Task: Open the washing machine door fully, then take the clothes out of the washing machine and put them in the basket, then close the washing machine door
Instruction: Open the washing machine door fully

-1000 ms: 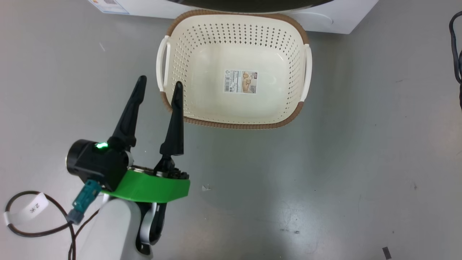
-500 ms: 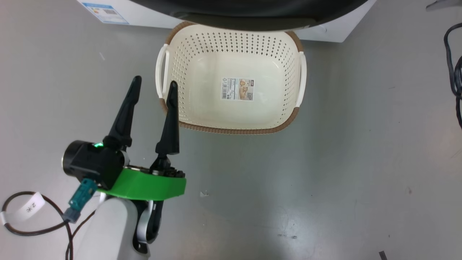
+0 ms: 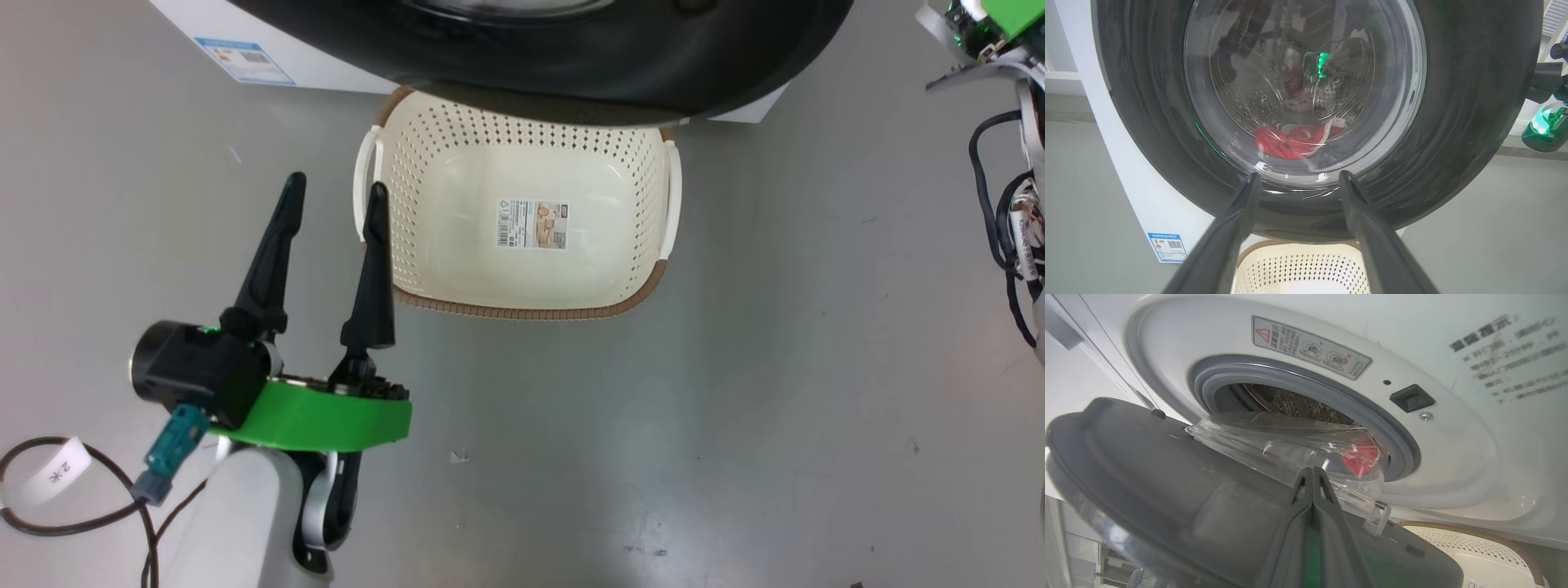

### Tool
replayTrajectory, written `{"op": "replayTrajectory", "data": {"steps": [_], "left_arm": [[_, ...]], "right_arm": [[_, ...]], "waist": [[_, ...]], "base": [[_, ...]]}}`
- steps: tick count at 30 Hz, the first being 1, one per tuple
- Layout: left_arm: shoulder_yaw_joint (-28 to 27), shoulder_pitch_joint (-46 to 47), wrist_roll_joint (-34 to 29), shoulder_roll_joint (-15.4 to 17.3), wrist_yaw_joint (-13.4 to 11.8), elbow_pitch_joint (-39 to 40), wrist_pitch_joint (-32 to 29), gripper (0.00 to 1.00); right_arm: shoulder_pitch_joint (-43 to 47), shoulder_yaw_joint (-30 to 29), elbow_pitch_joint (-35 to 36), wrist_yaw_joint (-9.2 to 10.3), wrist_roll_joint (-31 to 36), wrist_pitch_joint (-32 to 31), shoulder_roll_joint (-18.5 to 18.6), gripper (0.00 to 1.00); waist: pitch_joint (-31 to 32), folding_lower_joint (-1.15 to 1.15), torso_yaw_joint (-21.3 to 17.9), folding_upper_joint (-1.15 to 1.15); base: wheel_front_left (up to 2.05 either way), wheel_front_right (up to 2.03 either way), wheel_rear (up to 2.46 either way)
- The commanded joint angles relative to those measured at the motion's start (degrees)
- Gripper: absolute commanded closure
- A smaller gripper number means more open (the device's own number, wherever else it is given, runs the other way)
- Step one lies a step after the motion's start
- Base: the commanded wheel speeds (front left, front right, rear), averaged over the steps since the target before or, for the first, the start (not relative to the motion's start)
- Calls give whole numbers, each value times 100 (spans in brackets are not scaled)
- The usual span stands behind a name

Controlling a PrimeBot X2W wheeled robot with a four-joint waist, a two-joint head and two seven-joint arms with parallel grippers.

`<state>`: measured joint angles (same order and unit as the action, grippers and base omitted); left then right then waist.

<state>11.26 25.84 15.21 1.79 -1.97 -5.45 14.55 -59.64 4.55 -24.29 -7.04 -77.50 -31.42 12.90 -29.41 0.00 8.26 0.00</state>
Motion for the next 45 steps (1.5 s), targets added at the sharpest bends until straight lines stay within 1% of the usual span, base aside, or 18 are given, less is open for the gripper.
{"op": "replayTrajectory", "data": {"steps": [1,19,34,45], "left_arm": [[-198,-106,12,109,-14,148,45,0],[-223,-295,77,109,-96,197,45,0],[-232,-549,161,109,-220,285,45,0],[-302,-764,155,109,-243,297,45,0]], "right_arm": [[142,190,332,-45,-77,-130,-165,100],[781,383,838,-45,0,-335,-50,100],[1605,357,1378,-45,101,-492,50,100],[2109,297,1727,-45,179,-694,-72,100]], "waist": [[62,0,21,0],[428,0,151,0],[843,0,574,0],[1125,0,781,0]], "base": [[0,0,0],[0,0,0],[0,0,0],[0,0,0]]}}
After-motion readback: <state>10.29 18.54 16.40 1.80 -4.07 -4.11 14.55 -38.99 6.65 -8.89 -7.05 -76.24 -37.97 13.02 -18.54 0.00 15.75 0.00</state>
